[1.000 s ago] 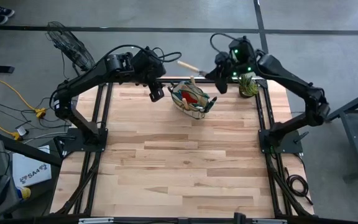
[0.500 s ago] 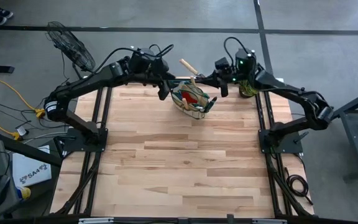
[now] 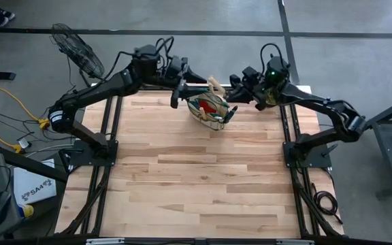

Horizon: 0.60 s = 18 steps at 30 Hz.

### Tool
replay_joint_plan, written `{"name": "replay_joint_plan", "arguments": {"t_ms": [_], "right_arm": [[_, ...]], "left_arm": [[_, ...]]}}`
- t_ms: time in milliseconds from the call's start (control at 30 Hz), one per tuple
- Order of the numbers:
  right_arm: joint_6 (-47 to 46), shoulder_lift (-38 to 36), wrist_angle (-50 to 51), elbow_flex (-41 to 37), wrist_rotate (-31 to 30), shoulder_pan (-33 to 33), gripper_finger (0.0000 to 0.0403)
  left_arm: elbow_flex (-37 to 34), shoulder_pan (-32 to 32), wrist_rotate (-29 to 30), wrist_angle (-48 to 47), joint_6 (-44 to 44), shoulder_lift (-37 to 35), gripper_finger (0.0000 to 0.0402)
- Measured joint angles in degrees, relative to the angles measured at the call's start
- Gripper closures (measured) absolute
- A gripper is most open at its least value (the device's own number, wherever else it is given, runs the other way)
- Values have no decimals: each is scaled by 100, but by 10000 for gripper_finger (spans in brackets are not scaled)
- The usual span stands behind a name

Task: Pick & Place Garden tools in Gardening bag
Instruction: Put the trowel into the gardening bag

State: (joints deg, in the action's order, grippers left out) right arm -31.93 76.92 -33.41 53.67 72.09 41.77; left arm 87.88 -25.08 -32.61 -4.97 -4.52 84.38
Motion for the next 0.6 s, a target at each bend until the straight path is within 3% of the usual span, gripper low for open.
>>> {"name": "replay_joint_plan", "arguments": {"t_ms": [233,600], "right_arm": [[-129,271,-192,-4,147,-489,399],[-578,324,-1046,-7,-116,-792,399]], "left_arm": [[4,87,-37,220,138,49,203],[7,365,-1147,242,270,96,203]]}}
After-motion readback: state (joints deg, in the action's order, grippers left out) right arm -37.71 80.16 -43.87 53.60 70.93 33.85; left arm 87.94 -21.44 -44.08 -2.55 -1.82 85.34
